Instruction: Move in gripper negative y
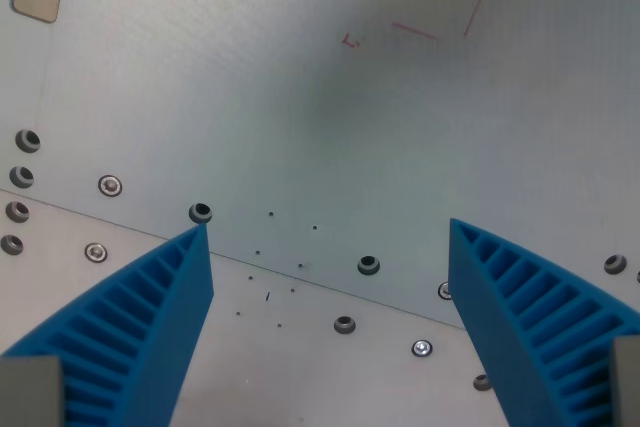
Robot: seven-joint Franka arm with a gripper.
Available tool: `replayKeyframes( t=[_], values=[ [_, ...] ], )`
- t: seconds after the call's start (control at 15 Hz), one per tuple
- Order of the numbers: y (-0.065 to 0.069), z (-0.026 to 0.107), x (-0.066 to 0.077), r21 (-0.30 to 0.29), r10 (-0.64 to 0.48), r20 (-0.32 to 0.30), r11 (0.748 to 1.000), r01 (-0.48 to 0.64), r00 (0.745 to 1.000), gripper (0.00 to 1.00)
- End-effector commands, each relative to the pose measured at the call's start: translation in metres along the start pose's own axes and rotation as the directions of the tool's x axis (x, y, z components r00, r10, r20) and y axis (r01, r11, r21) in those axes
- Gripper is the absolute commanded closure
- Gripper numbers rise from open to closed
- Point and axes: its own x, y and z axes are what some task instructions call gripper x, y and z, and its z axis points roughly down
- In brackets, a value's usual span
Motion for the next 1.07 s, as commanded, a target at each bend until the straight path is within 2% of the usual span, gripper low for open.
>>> replayKeyframes(
  t=[0.07,1.07],
  values=[
    [-0.005,-0.003,0.0,-0.002,0.0,-0.005,1.0,0.0,1.0,0.0],
    [-0.08,-0.002,0.0,-0.002,0.0,-0.005,1.0,0.0,1.0,0.0]
  ],
)
